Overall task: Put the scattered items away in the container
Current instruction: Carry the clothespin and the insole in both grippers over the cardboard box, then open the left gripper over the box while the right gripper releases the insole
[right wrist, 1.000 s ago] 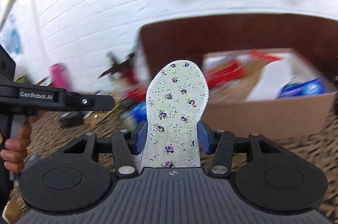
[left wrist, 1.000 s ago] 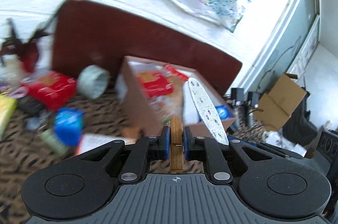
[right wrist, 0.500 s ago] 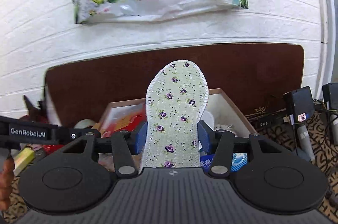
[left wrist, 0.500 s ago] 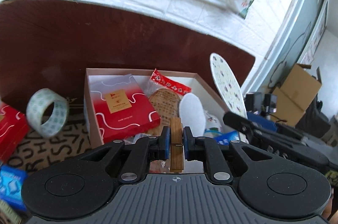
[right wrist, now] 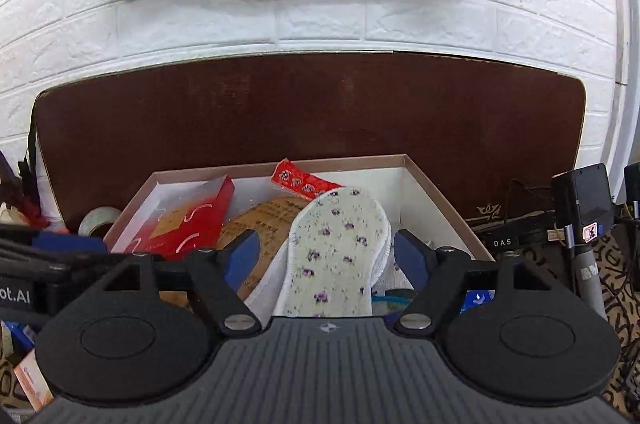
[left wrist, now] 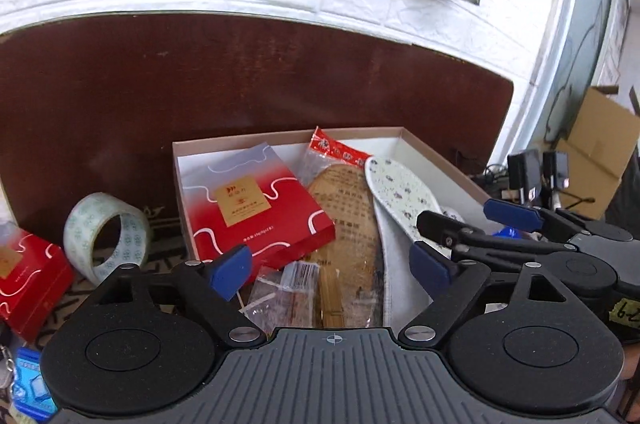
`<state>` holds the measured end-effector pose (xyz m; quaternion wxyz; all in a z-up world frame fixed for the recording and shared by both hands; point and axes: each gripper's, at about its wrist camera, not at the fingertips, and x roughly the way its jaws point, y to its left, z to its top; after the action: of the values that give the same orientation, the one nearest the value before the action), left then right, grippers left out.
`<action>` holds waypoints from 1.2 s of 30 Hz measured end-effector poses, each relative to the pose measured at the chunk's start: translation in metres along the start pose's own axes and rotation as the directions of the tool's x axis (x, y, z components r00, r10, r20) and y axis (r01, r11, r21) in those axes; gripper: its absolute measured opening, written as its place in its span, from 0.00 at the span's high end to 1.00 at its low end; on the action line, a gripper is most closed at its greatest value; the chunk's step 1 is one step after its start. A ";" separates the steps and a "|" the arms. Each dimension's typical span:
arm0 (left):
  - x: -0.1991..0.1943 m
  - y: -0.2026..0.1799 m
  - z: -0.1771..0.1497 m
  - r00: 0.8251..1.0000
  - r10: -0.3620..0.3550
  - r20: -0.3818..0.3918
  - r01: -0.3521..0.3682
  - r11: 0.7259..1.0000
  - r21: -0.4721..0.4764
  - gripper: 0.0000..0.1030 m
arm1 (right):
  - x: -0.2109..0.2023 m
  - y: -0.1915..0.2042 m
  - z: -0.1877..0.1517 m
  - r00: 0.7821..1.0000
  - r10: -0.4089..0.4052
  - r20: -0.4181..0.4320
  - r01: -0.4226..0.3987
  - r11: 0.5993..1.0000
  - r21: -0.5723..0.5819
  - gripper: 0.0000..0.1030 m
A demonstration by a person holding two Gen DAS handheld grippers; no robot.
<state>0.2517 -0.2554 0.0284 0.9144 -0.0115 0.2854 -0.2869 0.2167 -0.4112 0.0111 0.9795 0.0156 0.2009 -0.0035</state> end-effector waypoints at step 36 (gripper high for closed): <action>-0.057 -0.003 -0.017 0.995 0.083 -0.052 -0.083 0.997 -0.001 0.00 | -0.045 0.021 -0.012 0.994 0.009 -0.111 -0.015 0.999 -0.048 0.04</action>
<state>0.2027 -0.2252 0.0447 0.9178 0.0064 0.3098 -0.2484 0.1715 -0.3901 0.0185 0.9669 -0.0067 0.2548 0.0081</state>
